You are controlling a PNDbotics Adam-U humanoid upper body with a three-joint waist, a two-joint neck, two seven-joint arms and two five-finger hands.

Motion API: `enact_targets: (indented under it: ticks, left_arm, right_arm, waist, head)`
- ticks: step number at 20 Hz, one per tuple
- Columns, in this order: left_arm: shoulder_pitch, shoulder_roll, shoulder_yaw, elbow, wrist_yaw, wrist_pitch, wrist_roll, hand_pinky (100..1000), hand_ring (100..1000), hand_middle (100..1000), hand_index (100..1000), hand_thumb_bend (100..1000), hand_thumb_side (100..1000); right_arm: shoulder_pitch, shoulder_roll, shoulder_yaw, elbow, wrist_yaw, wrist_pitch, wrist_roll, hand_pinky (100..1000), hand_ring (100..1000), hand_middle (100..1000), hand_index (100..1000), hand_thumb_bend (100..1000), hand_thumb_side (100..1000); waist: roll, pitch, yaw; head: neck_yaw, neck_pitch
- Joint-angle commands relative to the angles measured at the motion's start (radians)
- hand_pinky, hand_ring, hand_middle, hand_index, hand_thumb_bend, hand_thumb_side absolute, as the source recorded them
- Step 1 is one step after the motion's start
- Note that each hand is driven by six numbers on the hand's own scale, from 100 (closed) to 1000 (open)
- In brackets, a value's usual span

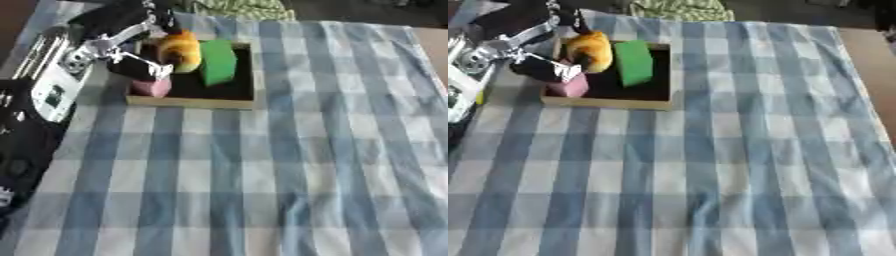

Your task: Pick up objects on the table and place them in the box.

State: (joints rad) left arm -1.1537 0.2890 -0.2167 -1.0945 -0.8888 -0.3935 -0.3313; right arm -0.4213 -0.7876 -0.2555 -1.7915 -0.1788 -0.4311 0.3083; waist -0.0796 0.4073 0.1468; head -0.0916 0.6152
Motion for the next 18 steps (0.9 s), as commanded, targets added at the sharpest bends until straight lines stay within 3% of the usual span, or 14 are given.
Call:
enact_targets:
  ticks: [1, 7, 12, 14, 18]
  left_arm:
    - [-0.019, 0.004, 0.016, 0.0, -0.007, 0.002, 0.005, 888, 698, 602, 690, 100, 244]
    - [-0.013, 0.0, 0.029, 0.022, -0.033, 0.032, 0.025, 905, 723, 626, 721, 100, 245]
    - [-0.013, -0.005, 0.039, 0.043, -0.056, 0.058, 0.041, 986, 848, 776, 877, 100, 255]
    - [-0.014, -0.006, 0.04, 0.043, -0.056, 0.059, 0.041, 1000, 892, 830, 915, 100, 244]
    - [-0.015, -0.006, 0.043, 0.038, -0.049, 0.06, 0.028, 1000, 910, 855, 935, 100, 246]
  right_arm:
    - [-0.006, -0.021, -0.016, -0.009, -0.006, -0.001, 0.005, 1000, 1000, 481, 929, 100, 470]
    - [-0.003, -0.015, -0.017, -0.008, -0.006, 0.003, 0.013, 1000, 1000, 480, 929, 100, 470]
    - [0.002, -0.012, -0.019, -0.002, -0.007, 0.001, 0.021, 1000, 1000, 480, 929, 100, 471]
    - [0.003, -0.01, -0.02, 0.0, -0.008, 0.001, 0.025, 1000, 1000, 480, 929, 100, 470]
    - [0.006, -0.01, -0.02, 0.003, -0.011, -0.001, 0.029, 1000, 1000, 480, 929, 100, 470]
  waist:
    - [-0.012, -0.01, -0.004]
    - [-0.01, -0.013, -0.004]
    - [-0.01, -0.018, -0.004]
    - [-0.009, -0.02, -0.004]
    - [-0.009, -0.026, -0.003]
  head:
    - [0.001, -0.01]
    - [0.001, -0.009]
    - [0.002, -0.007]
    - [0.002, -0.005]
    - [0.002, 0.0]
